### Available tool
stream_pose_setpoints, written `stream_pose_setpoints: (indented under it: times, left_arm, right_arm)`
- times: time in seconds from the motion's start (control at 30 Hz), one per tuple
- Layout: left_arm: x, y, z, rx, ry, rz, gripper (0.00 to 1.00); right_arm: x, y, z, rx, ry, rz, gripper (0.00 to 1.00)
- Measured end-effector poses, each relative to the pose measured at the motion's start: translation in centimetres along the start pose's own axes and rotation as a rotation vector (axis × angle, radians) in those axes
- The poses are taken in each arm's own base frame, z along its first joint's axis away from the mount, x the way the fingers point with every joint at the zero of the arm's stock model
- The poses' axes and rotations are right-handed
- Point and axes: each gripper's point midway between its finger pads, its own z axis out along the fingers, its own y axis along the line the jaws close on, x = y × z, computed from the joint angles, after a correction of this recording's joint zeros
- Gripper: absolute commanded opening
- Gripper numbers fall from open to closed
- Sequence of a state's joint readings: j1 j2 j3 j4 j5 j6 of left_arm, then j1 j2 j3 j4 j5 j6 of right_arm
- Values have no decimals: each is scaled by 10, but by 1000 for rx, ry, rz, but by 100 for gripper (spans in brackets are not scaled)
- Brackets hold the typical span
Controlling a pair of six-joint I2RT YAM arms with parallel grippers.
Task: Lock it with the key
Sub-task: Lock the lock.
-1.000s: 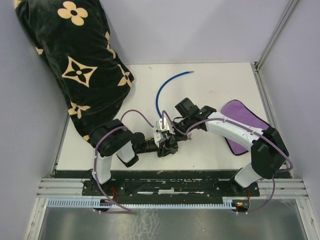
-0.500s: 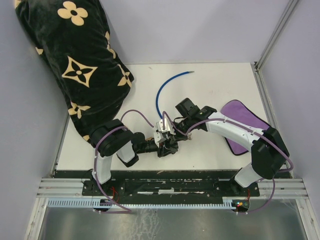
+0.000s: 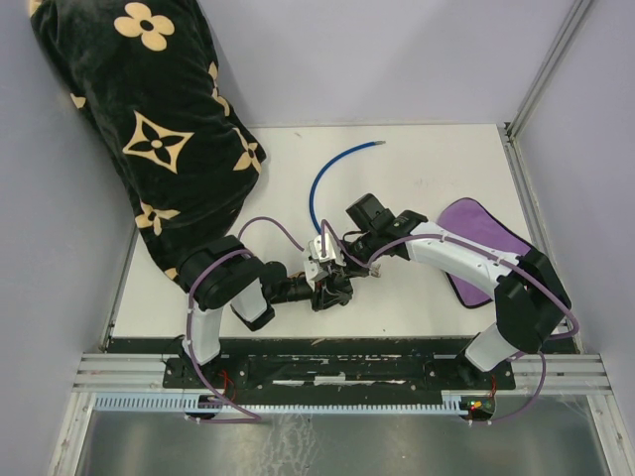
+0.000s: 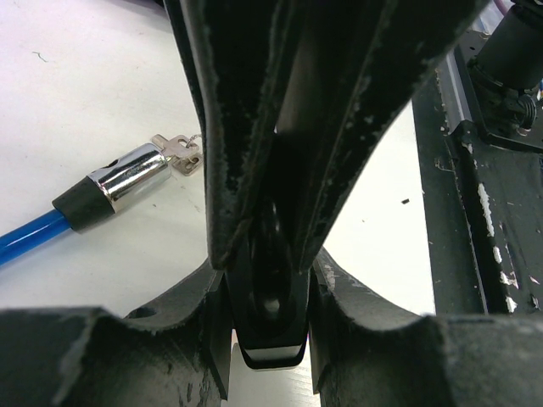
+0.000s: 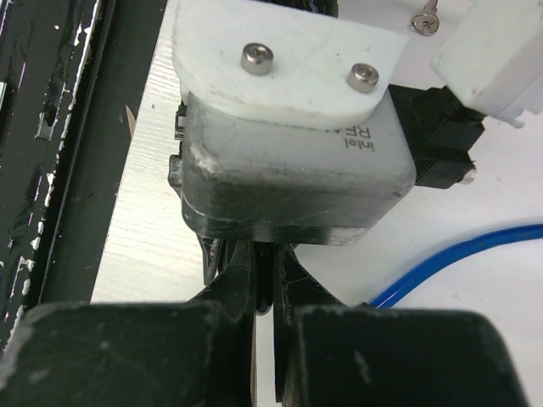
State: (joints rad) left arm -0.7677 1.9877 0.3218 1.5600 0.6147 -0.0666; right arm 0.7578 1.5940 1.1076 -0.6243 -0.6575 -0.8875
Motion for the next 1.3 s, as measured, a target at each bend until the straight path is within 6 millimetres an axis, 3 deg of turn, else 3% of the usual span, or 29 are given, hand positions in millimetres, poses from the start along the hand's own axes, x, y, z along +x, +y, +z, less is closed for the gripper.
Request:
stream_pose_setpoints:
  times: [0.83, 0.97, 1.13, 1.2, 1.3]
  left_arm:
    - [-6, 7, -13, -70, 19, 105, 3]
    - [-5, 8, -13, -70, 25, 136, 3]
    - [11, -1, -20, -33, 64, 118, 3]
    - [12, -5, -18, -8, 64, 115, 3]
    - [13, -8, -17, 21, 61, 109, 3]
  right_arm:
    - [4, 9, -3, -38, 29, -20, 2]
    - [22, 14, -9, -55, 103, 42, 2]
    - [81, 31, -3, -128, 292, 164, 2]
    - [93, 38, -2, -146, 337, 189, 2]
    - [97, 45, -3, -166, 368, 211, 2]
